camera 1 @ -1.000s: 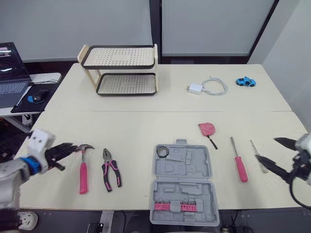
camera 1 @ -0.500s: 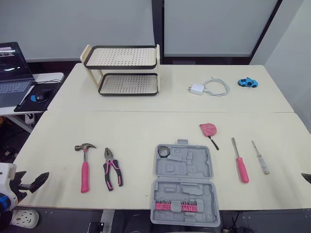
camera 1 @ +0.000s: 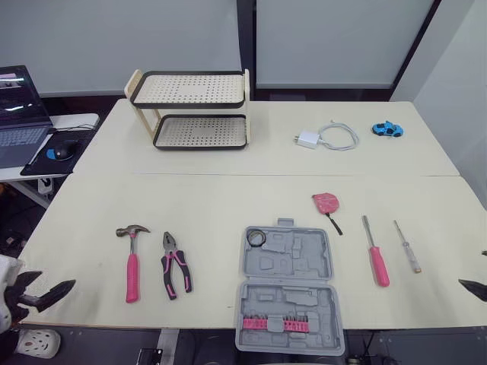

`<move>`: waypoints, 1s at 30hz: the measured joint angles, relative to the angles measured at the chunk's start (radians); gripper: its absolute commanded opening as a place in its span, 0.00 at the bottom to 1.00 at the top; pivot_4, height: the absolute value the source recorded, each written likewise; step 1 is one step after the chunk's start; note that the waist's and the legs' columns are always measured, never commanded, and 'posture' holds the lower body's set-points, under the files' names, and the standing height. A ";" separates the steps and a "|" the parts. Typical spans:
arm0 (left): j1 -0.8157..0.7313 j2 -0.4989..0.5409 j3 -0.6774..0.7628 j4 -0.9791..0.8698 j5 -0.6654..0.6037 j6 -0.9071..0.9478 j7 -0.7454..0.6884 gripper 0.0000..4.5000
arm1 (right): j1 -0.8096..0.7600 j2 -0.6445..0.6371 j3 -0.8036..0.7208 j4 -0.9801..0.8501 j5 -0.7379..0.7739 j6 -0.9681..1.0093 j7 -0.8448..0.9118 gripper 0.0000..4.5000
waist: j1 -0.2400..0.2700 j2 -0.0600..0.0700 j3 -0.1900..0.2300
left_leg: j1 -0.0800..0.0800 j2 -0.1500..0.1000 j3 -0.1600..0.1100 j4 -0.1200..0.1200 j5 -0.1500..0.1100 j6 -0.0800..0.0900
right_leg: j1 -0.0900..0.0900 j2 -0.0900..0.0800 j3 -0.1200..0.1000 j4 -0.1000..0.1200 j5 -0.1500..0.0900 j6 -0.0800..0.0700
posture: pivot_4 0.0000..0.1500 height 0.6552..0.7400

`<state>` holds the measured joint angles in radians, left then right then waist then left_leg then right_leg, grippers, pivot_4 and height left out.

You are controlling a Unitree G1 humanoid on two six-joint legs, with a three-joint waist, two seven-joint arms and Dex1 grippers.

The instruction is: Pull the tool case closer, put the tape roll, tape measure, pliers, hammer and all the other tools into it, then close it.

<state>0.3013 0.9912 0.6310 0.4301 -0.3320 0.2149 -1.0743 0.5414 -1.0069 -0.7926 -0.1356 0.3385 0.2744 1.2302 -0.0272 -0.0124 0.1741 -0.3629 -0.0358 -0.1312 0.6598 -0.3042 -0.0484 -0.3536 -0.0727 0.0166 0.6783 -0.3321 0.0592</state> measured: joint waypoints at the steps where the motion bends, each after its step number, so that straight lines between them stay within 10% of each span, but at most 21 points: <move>1: 0.002 0.018 -0.003 0.002 0.000 -0.006 -0.029 0.99 | 0.000 -0.013 0.000 -0.008 0.000 0.003 0.016 1.00 | 0.000 0.000 0.000 | 0.000 0.000 0.000 0.000 0.000 0.000 | 0.000 0.000 0.000 0.000 0.000 0.000 | 1.00 1.00; 20: 0.039 0.099 -0.034 -0.269 -0.015 0.169 -0.126 0.99 | -0.062 -0.077 0.002 -0.019 -0.014 0.041 0.112 1.00 | -0.001 -0.001 0.002 | -0.001 0.001 0.000 0.000 0.000 0.000 | 0.000 0.000 0.000 0.000 0.000 0.000 | 1.00 1.00; 30: -0.254 0.044 -0.233 -0.761 -0.192 0.397 -0.014 0.99 | -0.121 0.074 0.071 -0.417 0.087 0.327 -0.129 1.00 | 0.009 -0.001 0.002 | -0.002 0.001 -0.001 0.001 0.000 0.000 | 0.000 0.001 -0.001 0.000 0.000 0.000 | 1.00 1.00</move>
<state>0.0469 1.0349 0.3982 -0.3310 -0.5237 0.6123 -1.0879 0.4203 -0.9331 -0.7216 -0.5522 0.4254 0.6014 1.1015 -0.0182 -0.0131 0.1758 -0.3644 -0.0351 -0.1319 0.6609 -0.3040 -0.0488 -0.3531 -0.0718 0.0160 0.6784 -0.3320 0.0593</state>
